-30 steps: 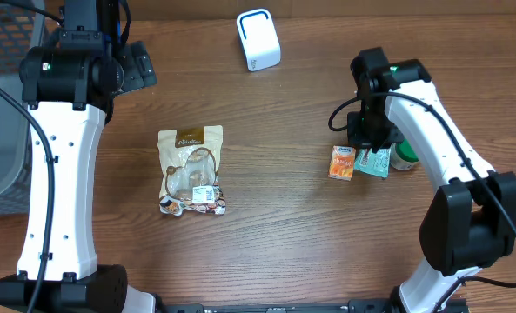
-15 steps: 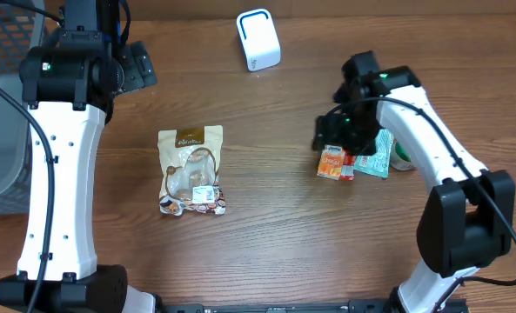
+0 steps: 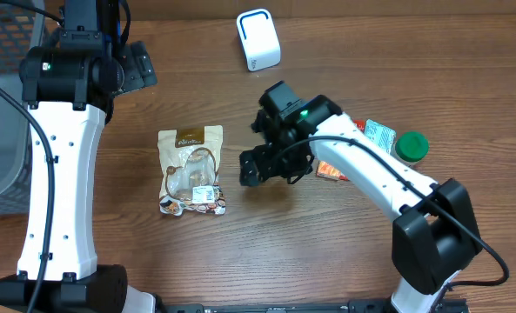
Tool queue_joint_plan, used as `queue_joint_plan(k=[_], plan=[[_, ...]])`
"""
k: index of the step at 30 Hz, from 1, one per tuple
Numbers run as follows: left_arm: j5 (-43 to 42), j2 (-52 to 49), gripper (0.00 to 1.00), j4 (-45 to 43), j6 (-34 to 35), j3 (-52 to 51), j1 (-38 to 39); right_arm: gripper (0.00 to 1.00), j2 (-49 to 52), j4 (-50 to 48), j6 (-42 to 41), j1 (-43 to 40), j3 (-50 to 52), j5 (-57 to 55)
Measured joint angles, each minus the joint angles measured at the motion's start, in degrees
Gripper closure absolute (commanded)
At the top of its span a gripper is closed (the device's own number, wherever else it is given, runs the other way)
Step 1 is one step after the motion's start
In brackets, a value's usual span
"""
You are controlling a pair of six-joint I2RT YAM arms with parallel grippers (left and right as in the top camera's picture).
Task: Scan the item barcode
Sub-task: 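Release the item and move the right gripper left over the snack bag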
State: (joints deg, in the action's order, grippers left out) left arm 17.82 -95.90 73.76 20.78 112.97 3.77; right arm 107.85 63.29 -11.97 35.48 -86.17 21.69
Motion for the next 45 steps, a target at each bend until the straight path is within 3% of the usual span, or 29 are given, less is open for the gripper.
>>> queue_joint_plan(k=[45], plan=[[0.0, 0.0, 0.0, 0.0, 0.0, 0.0, 0.0, 0.0, 0.0, -1.6, 0.0, 1.7, 0.0, 0.4]])
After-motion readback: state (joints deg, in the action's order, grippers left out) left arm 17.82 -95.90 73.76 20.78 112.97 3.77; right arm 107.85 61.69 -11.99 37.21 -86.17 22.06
